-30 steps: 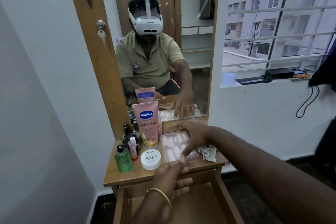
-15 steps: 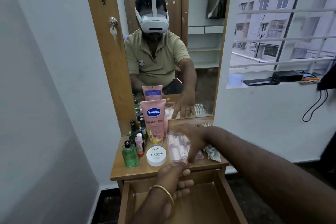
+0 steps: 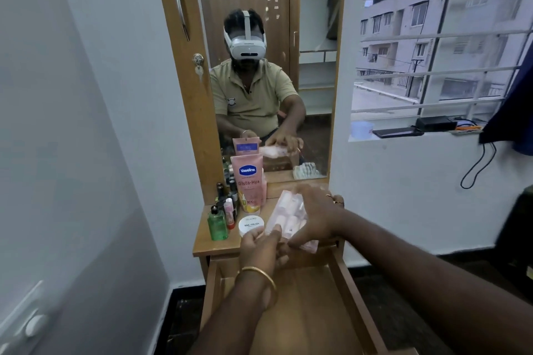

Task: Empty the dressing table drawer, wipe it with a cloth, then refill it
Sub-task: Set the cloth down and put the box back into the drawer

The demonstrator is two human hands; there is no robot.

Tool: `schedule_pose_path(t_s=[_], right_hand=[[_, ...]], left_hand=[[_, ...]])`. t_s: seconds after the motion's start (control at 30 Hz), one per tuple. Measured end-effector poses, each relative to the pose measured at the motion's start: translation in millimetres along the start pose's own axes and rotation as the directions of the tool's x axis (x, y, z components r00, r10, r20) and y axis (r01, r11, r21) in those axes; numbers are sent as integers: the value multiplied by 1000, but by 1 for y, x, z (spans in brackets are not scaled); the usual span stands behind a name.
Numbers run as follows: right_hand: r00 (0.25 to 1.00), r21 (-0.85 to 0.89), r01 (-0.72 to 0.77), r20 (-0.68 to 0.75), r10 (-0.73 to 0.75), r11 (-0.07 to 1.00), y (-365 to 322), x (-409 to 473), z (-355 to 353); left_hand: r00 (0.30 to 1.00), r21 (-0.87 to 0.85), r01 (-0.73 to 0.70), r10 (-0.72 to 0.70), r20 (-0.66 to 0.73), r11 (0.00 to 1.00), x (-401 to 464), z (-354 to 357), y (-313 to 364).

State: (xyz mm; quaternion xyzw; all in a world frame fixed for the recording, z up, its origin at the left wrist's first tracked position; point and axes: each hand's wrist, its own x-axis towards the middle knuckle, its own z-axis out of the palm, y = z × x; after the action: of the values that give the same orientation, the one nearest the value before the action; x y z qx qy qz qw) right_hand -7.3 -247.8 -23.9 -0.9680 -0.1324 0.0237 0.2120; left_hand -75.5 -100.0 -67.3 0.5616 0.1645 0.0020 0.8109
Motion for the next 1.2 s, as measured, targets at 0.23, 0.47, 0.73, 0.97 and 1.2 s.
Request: schedule_pose_path(t_s=[0.23, 0.47, 0.73, 0.97, 1.2], right_hand=[[988, 5, -151, 15, 151, 989, -1, -73, 43], [993, -54, -111, 42, 113, 992, 19, -86, 66], [996, -13, -2, -84, 1, 1000, 35, -100, 100], [1000, -119, 28, 11, -27, 993, 47, -100, 111], [994, -177, 22, 109, -3, 984, 50, -98, 123]], left_hand=[[997, 168, -40, 28, 74, 985, -26, -24, -18], [992, 494, 18, -78, 100, 869, -22, -39, -43], [960, 623, 65, -220, 175, 779, -10, -35, -76], [950, 674, 108, -275, 146, 731, 1, -35, -103], [963, 903, -114, -179, 204, 415, 14, -32, -107]])
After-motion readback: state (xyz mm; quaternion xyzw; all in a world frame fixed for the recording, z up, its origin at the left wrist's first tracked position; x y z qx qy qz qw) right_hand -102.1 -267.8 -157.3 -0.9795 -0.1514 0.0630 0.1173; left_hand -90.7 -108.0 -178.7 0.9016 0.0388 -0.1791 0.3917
